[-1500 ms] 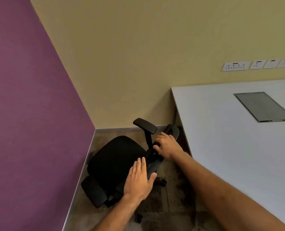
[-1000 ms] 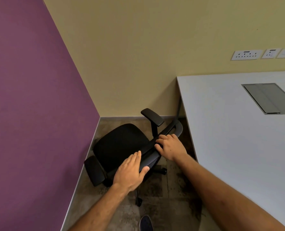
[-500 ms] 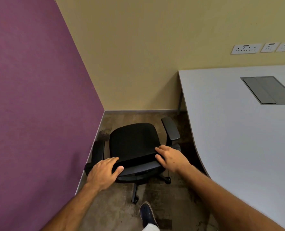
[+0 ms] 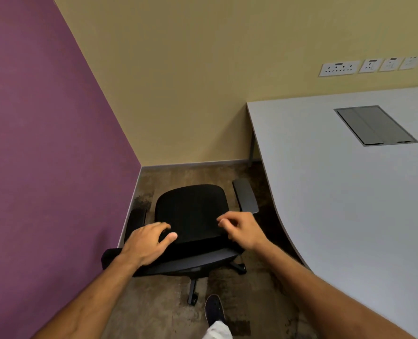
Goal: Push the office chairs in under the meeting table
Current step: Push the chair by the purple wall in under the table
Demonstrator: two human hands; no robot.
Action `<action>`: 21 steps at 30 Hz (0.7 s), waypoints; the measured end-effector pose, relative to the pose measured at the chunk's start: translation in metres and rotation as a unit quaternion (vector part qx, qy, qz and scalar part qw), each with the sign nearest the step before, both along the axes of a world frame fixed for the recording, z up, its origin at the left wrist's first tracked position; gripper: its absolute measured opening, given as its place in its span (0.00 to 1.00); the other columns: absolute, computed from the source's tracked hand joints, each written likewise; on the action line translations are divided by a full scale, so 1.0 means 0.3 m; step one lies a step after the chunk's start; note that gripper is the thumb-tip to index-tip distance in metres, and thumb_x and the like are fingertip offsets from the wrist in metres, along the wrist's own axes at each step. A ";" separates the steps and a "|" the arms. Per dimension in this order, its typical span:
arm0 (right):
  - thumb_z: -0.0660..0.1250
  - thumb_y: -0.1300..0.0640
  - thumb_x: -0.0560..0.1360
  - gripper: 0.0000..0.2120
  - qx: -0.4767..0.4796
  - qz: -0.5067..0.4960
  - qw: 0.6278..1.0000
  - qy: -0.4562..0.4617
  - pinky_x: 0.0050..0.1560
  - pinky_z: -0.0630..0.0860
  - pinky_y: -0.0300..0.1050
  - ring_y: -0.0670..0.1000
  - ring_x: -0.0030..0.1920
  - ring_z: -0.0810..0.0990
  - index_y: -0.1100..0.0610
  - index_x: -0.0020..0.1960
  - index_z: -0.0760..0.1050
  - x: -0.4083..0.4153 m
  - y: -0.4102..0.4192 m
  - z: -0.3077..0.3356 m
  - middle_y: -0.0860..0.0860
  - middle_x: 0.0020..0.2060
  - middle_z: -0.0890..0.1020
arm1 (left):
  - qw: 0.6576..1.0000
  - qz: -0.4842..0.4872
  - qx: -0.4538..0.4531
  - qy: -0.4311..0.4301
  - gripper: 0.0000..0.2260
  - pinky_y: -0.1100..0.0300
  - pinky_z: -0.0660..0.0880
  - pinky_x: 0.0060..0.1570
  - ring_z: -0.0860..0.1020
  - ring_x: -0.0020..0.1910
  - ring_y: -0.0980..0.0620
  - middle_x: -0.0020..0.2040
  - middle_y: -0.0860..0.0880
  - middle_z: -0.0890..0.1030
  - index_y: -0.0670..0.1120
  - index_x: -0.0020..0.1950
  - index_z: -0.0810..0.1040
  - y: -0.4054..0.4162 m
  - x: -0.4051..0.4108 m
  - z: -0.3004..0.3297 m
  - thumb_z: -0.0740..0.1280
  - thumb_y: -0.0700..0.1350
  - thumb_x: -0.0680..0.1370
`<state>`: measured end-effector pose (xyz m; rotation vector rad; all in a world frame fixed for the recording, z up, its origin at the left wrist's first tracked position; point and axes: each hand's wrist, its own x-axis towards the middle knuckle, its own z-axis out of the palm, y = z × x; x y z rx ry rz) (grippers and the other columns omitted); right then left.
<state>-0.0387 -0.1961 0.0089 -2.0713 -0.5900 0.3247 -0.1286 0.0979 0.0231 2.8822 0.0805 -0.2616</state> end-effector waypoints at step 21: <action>0.60 0.41 0.81 0.21 -0.028 -0.282 0.897 0.338 0.65 0.76 0.55 0.52 0.59 0.81 0.53 0.65 0.79 1.012 -0.085 -0.943 0.53 0.60 0.83 | 0.945 -0.322 -0.055 -0.036 0.28 0.54 0.48 0.77 0.55 0.80 0.50 0.80 0.45 0.61 0.45 0.80 0.60 -0.460 1.347 -0.939 0.55 0.58 0.83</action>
